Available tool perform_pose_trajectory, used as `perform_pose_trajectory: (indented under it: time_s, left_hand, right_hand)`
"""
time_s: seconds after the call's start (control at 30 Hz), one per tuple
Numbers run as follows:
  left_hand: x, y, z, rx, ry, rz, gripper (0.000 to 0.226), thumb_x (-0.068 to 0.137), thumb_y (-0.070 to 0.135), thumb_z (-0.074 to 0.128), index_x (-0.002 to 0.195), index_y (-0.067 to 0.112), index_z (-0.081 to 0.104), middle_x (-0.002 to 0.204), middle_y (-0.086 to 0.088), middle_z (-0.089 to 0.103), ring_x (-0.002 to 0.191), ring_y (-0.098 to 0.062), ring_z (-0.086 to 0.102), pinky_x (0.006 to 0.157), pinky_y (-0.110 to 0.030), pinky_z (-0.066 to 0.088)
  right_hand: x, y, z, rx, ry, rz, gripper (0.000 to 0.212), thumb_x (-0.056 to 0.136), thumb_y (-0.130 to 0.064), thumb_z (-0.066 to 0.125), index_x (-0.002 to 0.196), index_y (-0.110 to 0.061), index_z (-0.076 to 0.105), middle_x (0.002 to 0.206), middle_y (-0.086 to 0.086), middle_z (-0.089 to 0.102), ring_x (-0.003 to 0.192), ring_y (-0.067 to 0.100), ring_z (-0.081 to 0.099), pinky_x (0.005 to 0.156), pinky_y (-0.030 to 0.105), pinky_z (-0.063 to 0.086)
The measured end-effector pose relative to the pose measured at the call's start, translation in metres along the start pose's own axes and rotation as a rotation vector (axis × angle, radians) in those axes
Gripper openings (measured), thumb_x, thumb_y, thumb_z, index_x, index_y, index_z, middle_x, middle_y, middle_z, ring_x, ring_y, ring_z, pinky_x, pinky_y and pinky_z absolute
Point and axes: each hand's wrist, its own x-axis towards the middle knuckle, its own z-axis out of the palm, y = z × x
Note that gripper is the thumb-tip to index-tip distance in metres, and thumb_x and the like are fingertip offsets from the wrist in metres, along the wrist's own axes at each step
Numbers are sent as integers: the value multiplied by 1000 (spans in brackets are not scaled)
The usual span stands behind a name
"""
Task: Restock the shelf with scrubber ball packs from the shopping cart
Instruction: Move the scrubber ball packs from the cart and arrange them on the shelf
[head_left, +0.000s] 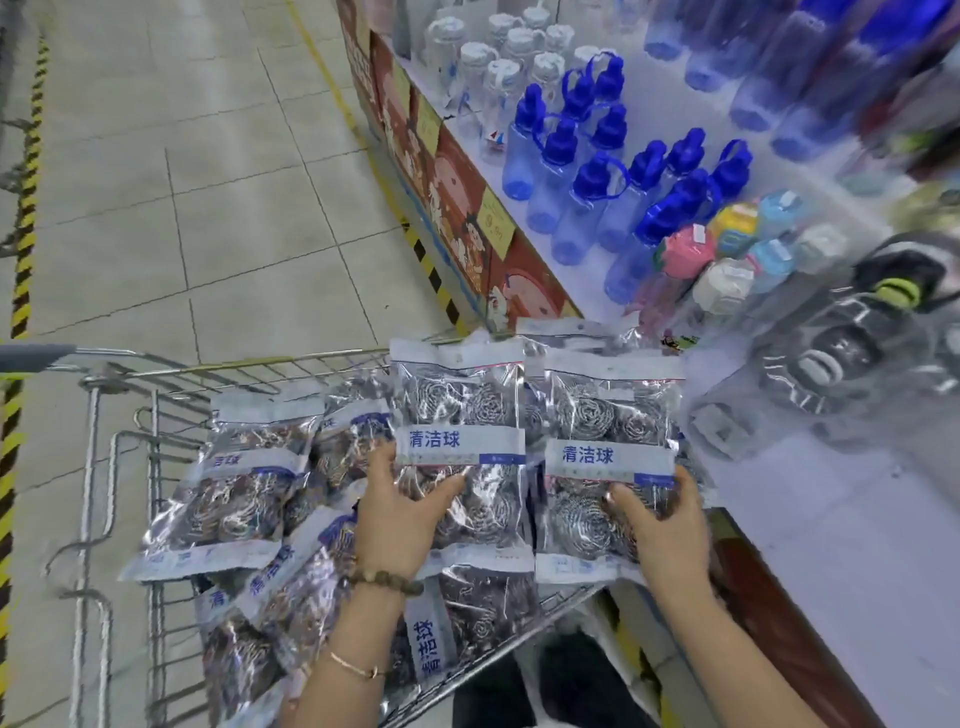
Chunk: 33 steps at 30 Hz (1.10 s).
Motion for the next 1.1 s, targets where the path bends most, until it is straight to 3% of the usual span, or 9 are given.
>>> perform_pose_trajectory:
  time_s: [0.1, 0.23, 0.37, 0.53, 0.8, 0.9, 0.97, 1.1]
  left_hand:
    - [-9, 0, 28, 26, -105, -3, 75, 69, 33, 78, 130, 22, 37, 117, 8, 53, 103, -15, 51, 87, -29, 44]
    - [-26, 12, 69, 107, -250, 53, 64, 69, 34, 78, 120, 26, 40, 101, 8, 59, 81, -11, 57, 72, -31, 50]
    - [-46, 25, 113, 153, -400, 87, 59, 69, 30, 78, 116, 29, 42, 98, 16, 55, 88, -14, 57, 74, -32, 50]
    - [-81, 44, 177, 254, -515, 146, 56, 70, 28, 77, 112, 29, 40, 87, 18, 52, 70, 1, 52, 57, -20, 44]
    - [-169, 70, 299, 314, -590, 250, 62, 69, 26, 79, 119, 23, 42, 97, 12, 54, 86, -11, 55, 74, -31, 49]
    - [-201, 67, 346, 366, -650, 274, 65, 66, 31, 80, 120, 24, 43, 90, 19, 55, 83, -12, 60, 74, -37, 54]
    - [-221, 61, 375, 389, -701, 262, 69, 65, 32, 80, 121, 25, 41, 94, 12, 62, 87, -14, 63, 75, -40, 56]
    - [-262, 59, 420, 435, -776, 275, 67, 67, 29, 80, 121, 23, 40, 93, 9, 62, 86, -14, 62, 71, -29, 51]
  right_hand:
    - [-8, 21, -31, 9, 100, 47, 62, 75, -19, 76, 129, -14, 46, 110, 1, 58, 103, 16, 53, 92, 32, 40]
    - [-12, 52, -72, 40, 220, 128, 61, 75, -20, 77, 128, -15, 46, 114, 5, 62, 106, 23, 58, 99, 44, 43]
    - [-13, 80, -111, 90, 333, 178, 57, 77, -20, 76, 125, -16, 47, 108, 2, 60, 102, 23, 58, 94, 40, 45]
    - [-12, 116, -169, 180, 409, 241, 62, 79, -20, 73, 132, -12, 42, 107, 4, 61, 96, 21, 59, 91, 35, 46]
    - [-11, 190, -298, 260, 514, 293, 62, 81, -20, 71, 134, -10, 41, 111, 5, 59, 98, 20, 57, 82, 26, 40]
    - [-13, 223, -345, 294, 554, 322, 62, 82, -18, 71, 135, -8, 40, 107, 3, 57, 92, 17, 55, 80, 24, 40]
    - [-16, 244, -372, 292, 587, 338, 61, 82, -18, 71, 134, -8, 41, 108, 3, 58, 91, 16, 55, 80, 25, 41]
    - [-25, 279, -415, 315, 662, 408, 59, 82, -18, 70, 133, -8, 43, 105, 0, 56, 91, 15, 54, 82, 23, 39]
